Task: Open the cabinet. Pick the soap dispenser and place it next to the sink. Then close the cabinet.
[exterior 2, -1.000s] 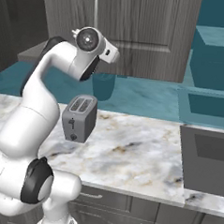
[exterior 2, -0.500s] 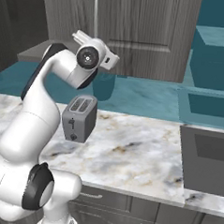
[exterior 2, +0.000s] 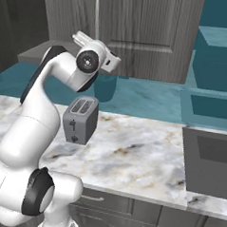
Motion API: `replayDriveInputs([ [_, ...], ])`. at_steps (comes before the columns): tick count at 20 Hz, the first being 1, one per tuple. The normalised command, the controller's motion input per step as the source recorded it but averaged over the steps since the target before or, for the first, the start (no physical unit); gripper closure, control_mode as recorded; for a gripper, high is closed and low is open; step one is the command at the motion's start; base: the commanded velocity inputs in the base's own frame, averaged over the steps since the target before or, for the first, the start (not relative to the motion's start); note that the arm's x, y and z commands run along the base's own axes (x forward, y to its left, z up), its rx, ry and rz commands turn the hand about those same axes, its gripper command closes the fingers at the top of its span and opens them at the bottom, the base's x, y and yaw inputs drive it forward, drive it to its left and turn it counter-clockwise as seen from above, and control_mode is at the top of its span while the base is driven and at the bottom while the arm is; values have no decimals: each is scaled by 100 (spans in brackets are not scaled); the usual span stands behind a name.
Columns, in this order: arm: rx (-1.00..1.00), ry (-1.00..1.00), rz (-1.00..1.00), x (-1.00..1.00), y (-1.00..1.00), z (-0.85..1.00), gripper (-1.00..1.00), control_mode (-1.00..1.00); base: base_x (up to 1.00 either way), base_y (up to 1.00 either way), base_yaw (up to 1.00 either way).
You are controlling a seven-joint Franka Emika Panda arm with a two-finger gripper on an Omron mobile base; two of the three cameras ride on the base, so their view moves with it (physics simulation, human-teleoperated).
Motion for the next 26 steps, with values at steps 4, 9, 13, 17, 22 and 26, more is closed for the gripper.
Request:
replayDriveInputs([
  [4, 0, 0, 0, 0, -2, 0, 100, -100, 0, 0, 0],
  [9, 0, 0, 0, 0, -37, 0, 100, -100, 0, 0, 0],
  [13, 0, 0, 0, 0, -55, 0, 100, -100, 0, 0, 0],
  [17, 0, 0, 0, 0, -68, 0, 100, -100, 0, 0, 0],
  [22, 0, 0, 0, 0, -77, 0, 100, -100, 0, 0, 0],
  [26, 0, 0, 0, -16, -90, 0, 100, -100, 0, 0, 0],
])
